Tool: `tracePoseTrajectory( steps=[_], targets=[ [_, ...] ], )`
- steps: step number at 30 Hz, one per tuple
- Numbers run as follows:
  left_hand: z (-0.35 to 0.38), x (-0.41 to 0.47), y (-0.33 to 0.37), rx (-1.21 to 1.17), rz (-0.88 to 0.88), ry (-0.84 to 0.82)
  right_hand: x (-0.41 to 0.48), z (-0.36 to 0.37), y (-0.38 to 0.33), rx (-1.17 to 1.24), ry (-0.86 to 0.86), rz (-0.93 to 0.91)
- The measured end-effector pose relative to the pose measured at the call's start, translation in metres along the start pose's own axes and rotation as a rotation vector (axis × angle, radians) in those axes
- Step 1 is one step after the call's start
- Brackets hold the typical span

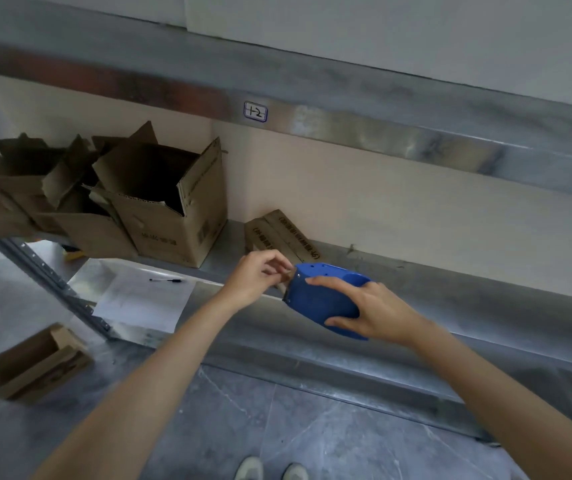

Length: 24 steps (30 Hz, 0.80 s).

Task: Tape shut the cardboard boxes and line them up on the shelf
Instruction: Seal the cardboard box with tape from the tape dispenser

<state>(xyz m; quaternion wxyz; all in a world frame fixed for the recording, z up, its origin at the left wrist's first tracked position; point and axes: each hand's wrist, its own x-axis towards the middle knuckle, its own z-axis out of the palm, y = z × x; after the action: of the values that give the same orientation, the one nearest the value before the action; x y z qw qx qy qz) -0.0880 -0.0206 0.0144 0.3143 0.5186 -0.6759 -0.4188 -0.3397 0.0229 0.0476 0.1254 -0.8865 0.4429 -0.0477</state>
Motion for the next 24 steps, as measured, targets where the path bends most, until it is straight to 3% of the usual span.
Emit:
tracePoseTrajectory(
  steps=[12, 16, 24],
  targets=[
    [0.017, 0.004, 0.001, 0.017, 0.031, 0.06, 0.002, -0.014, 0.008, -0.034, 0.011, 0.009],
    [-0.008, 0.0, -0.012, 0.044, 0.001, 0.104, -0.008, -0.021, 0.024, -0.045, 0.057, 0.024],
    [-0.015, -0.013, -0.029, 0.01, -0.058, 0.121, -0.029, -0.028, 0.046, -0.136, -0.009, 0.073]
  ],
)
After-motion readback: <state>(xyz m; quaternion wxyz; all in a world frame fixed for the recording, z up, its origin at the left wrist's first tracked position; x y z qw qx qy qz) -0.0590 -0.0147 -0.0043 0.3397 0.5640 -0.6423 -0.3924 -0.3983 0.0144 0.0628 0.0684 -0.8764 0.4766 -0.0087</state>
